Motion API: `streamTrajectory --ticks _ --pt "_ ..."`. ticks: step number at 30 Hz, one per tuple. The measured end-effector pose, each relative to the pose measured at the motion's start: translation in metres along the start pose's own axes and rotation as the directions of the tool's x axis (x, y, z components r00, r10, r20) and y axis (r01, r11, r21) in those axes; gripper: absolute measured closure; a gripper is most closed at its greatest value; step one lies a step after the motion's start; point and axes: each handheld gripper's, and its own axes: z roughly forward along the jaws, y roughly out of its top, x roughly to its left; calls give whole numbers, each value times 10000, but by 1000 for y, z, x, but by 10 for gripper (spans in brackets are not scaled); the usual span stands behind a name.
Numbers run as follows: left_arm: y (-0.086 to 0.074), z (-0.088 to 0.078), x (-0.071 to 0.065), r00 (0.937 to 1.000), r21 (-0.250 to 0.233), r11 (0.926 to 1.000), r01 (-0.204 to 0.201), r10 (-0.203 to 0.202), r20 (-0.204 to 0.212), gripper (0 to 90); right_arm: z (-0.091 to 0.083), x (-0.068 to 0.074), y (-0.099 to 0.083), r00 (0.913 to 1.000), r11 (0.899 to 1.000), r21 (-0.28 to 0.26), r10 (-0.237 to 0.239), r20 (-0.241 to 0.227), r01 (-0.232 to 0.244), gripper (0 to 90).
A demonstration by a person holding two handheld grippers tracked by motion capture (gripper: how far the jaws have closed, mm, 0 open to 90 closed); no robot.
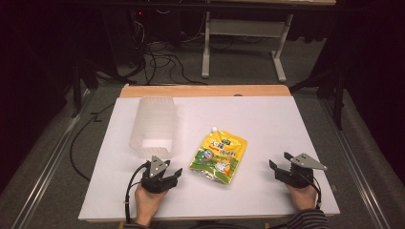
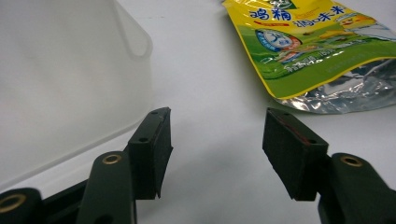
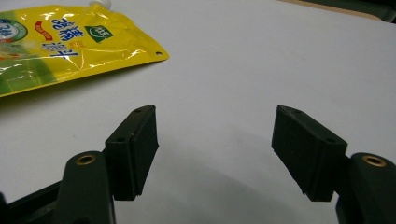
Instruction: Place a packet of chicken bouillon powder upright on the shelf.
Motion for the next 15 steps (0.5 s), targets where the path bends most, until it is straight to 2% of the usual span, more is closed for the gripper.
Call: streamTrajectory --ticks 3,7,10,14,15 --pt "0 0 -3 9997 133 9997 -185 183 141 423 2 1 1 9999 9998 143 -121 35 121 322" --pt "2 0 -5 9994 190 9997 -180 174 308 407 1 2 0 9999 9999 68 -125 115 124 324" --pt "8 -3 -9 9985 158 9992 -376 369 406 403 1 1 0 9999 9999 -15 -132 56 132 324" --pt "14 -4 -12 9984 12 9996 -295 294 473 396 1 2 0 9996 9996 52 -284 91 283 324" --pt "16 -3 -13 9987 152 9994 -313 306 418 398 1 2 0 9997 9998 46 -199 128 199 324"
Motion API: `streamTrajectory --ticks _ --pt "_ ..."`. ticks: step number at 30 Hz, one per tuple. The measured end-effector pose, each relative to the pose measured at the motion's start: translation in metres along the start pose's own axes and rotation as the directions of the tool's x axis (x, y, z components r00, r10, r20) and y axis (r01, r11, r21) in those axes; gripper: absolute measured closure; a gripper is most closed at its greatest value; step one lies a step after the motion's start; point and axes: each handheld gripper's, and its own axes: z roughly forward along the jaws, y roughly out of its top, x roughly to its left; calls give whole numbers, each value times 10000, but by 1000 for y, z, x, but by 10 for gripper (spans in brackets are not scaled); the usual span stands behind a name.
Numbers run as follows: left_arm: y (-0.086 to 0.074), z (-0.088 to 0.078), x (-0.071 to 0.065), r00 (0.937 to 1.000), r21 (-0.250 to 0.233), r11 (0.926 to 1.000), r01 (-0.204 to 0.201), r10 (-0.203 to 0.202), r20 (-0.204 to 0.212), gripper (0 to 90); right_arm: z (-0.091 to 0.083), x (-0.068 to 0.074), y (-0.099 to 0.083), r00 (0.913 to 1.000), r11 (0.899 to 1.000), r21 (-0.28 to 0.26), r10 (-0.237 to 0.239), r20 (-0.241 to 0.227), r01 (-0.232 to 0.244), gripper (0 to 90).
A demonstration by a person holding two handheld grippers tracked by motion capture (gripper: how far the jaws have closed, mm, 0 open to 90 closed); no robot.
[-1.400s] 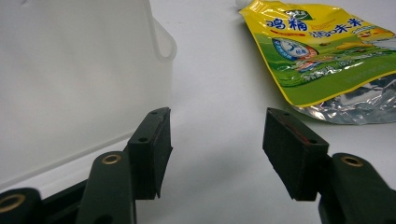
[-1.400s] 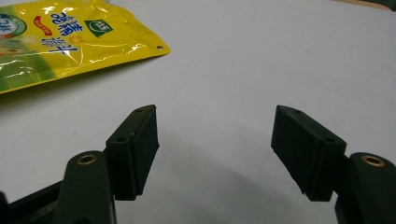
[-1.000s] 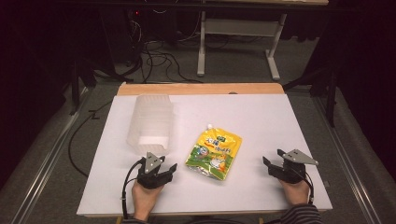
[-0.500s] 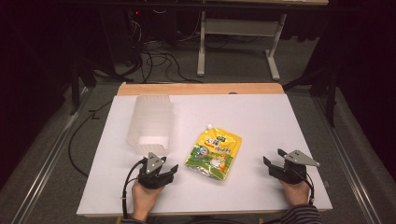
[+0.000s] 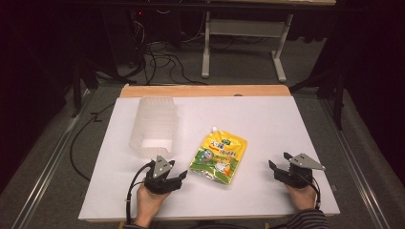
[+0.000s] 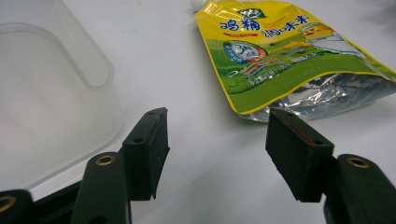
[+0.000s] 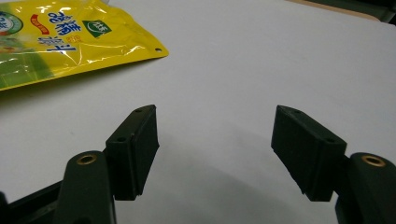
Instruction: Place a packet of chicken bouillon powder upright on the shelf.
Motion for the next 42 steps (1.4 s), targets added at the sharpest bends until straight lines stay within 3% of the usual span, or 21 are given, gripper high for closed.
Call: streamTrajectory --ticks 3,9,16,24,30,34,42 --pt "6 1 -3 9996 203 9995 -252 255 -125 395 -1 -1 0 10000 9999 -96 28 -12 -28 325" --pt "18 1 -1 9995 294 9993 216 -224 244 412 0 0 0 10000 10000 22 -65 33 65 325" --pt "33 8 -8 9993 512 9987 20 -39 375 396 0 1 0 9999 9999 -30 -112 48 112 324" --pt "49 17 -12 9980 574 9983 93 -129 618 380 -1 1 0 9999 9999 -84 -94 60 95 324" --pt "67 29 -16 9975 953 9954 67 -133 691 377 -1 1 -1 10000 9999 -106 -53 56 53 323" --pt "74 36 -15 9966 1028 9943 277 -355 749 362 -1 2 0 9999 9999 -120 -122 41 122 323" --pt "90 56 -7 9924 1643 9837 729 -880 863 316 -1 2 0 9998 9998 -82 -204 43 204 324"
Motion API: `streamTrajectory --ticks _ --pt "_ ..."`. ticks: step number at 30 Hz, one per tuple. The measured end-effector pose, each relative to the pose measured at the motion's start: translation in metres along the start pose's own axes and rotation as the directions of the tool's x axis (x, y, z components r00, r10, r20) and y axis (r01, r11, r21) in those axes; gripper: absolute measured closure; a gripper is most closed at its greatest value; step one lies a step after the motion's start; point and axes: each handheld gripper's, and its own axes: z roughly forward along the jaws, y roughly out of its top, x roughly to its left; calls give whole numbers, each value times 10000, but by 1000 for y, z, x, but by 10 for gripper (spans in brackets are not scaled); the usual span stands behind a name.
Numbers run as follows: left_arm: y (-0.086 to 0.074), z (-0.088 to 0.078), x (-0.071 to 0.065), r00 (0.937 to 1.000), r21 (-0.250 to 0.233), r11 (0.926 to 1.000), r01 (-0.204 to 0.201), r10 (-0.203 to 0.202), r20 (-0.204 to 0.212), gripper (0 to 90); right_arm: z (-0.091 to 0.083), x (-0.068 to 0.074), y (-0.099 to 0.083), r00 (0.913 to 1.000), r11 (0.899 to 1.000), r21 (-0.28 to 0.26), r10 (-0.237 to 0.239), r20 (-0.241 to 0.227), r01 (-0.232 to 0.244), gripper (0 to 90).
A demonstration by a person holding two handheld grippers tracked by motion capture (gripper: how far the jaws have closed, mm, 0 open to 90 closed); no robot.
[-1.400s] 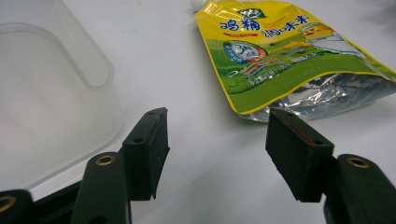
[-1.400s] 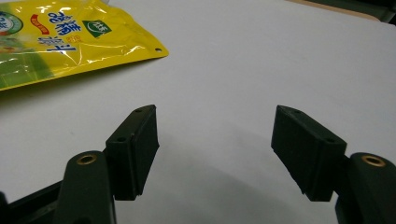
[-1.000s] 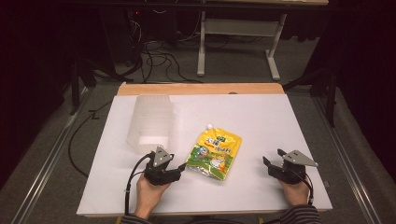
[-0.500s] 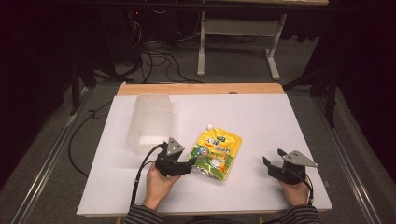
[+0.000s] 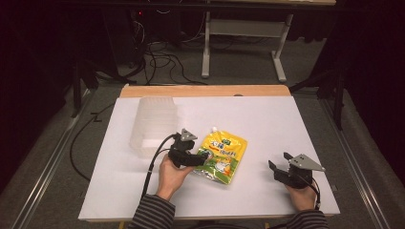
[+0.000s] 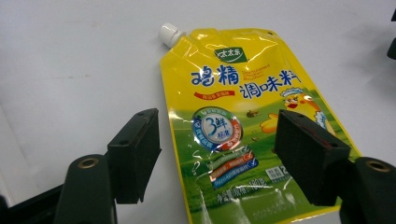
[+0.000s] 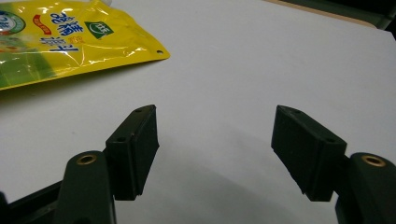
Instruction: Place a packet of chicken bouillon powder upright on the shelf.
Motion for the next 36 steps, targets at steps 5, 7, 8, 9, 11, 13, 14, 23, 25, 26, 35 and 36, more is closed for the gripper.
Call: streamTrajectory --ticks 5,7,8,9,11,13,14,23,25,26,35,36 --pt "11 9 2 10000 253 9996 94 -93 -20 305 0 0 0 10000 10000 -22 20 9 -20 324" --pt "15 13 3 9999 352 9993 157 -156 -16 301 0 0 0 10000 10000 -8 13 12 -13 324" --pt "15 13 3 9999 352 9993 157 -156 -16 300 0 0 0 10000 10000 1 13 11 -13 323" --pt "18 18 4 9998 431 9989 194 -193 -41 299 0 1 0 10000 10000 -17 -40 19 40 323" --pt "21 24 6 9995 512 9982 311 -312 22 300 0 1 0 10000 10000 7 -44 41 44 323" --pt "23 30 7 9993 697 9969 370 -371 0 300 0 1 0 9999 9999 39 -121 63 121 323" --pt "24 33 8 9992 801 9960 396 -399 16 298 0 1 0 9999 9999 34 -124 61 124 323" --pt "28 54 17 9919 949 9876 1253 -1267 84 289 0 2 0 9999 9999 24 -146 74 146 322" --pt "28 56 18 9918 1053 9864 1264 -1279 68 286 0 1 0 9998 9998 18 -176 71 176 323" --pt "27 59 18 9911 1170 9844 1313 -1332 84 277 0 2 0 9998 9999 16 -162 67 162 323" --pt "24 77 19 9883 1738 9737 1476 -1519 118 280 0 2 0 9997 9997 -85 -232 111 233 319" --pt "24 77 18 9876 1718 9733 1522 -1567 131 282 0 2 0 9996 9997 -89 -243 119 244 319"
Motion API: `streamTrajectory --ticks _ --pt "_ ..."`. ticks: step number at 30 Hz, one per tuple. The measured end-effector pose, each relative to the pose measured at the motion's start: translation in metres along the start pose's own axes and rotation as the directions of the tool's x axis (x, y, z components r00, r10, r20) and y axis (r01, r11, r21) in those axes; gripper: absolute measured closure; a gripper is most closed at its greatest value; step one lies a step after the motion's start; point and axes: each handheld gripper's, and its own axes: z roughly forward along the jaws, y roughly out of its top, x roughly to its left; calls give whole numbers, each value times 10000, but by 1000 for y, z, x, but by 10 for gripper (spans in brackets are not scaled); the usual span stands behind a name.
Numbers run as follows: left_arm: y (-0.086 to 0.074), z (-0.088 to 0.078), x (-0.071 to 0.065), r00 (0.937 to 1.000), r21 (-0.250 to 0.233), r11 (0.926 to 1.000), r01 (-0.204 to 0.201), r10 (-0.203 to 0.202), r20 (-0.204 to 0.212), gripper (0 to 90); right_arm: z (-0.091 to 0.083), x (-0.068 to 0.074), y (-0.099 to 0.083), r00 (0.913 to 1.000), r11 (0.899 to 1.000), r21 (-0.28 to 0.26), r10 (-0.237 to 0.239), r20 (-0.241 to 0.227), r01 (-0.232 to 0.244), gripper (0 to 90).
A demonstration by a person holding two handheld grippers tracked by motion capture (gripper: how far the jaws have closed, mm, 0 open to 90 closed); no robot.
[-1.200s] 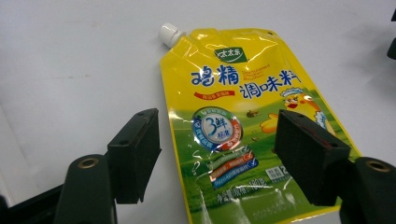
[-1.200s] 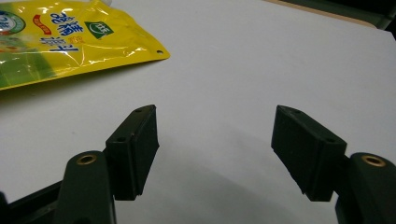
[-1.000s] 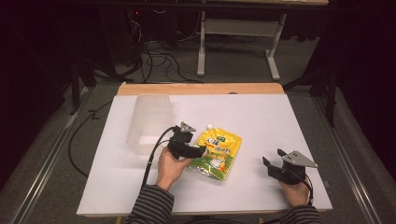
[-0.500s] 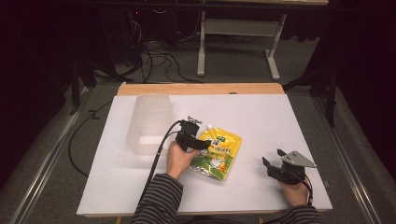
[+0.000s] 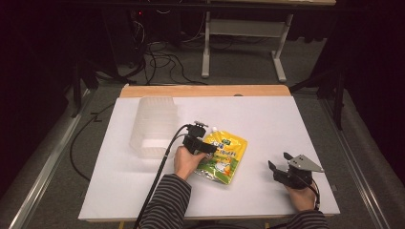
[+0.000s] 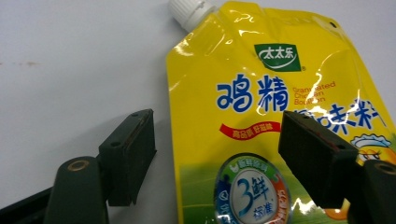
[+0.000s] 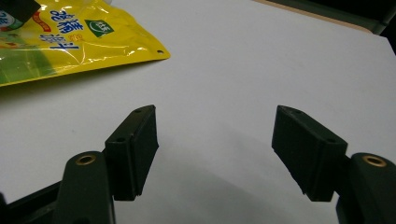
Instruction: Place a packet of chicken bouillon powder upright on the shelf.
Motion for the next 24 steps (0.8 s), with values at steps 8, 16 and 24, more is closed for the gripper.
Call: streamTrajectory --ticks 8,16,24 --pt "3 7 -24 9986 604 9980 -193 222 -481 299 -1 1 0 9999 10000 -43 -35 104 36 314" --pt "5 0 -16 9890 1066 9890 -1028 1131 -955 570 -1 1 -1 9999 10000 -49 -46 102 47 314" --pt "1 -1 -24 9752 965 9759 -1960 2042 -850 898 0 2 0 9998 9999 30 -110 170 110 314"
